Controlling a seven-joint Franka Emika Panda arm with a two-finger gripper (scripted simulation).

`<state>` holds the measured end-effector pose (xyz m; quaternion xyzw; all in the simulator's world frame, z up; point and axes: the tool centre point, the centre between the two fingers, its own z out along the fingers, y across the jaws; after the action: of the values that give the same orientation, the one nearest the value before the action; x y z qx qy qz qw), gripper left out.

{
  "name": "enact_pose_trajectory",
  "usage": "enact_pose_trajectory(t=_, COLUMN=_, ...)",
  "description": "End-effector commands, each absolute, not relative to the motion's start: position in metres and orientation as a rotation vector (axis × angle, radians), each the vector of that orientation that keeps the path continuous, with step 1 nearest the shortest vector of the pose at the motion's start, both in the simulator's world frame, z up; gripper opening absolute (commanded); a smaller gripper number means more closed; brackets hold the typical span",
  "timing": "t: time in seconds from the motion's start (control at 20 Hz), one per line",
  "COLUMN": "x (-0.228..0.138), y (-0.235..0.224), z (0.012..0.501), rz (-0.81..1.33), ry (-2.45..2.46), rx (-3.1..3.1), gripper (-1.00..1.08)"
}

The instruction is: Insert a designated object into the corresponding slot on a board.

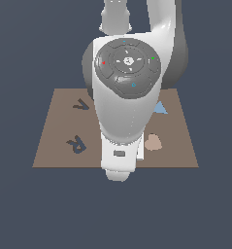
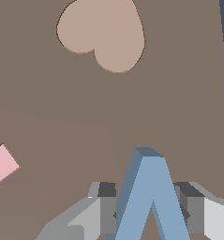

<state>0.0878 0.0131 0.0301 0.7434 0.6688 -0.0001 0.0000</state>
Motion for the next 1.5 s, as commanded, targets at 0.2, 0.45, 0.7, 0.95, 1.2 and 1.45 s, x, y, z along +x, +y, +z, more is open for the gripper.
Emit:
enact_pose_trajectory(t=0.2, x=0.085, y=0.009, z=0.030, rz=0.000, ry=2.090, rx=2.345, gripper=-1.00)
enact_pose_trajectory(t=0.45, x=0.076, y=-0.002, z=0.031, rz=0.000, ry=2.055, rx=2.376, gripper=-1.00)
enact_pose_trajectory(t=0.7, x=0.059, y=-0.021, z=0.032, rz=0.000, ry=1.994, rx=2.428, gripper=-1.00)
enact_pose_trajectory(t=0.95, x=0.034, y=-0.048, z=0.034, rz=-0.001, ry=1.902, rx=2.500, gripper=-1.00)
enact_pose_trajectory(t=1.2, x=0.000, y=-0.078, z=0.036, rz=-0.001, ry=1.787, rx=2.584, gripper=-1.00)
enact_pose_trajectory(t=1.45, x=-0.029, y=-0.100, z=0.038, rz=-0.001, ry=1.689, rx=2.649, gripper=-1.00)
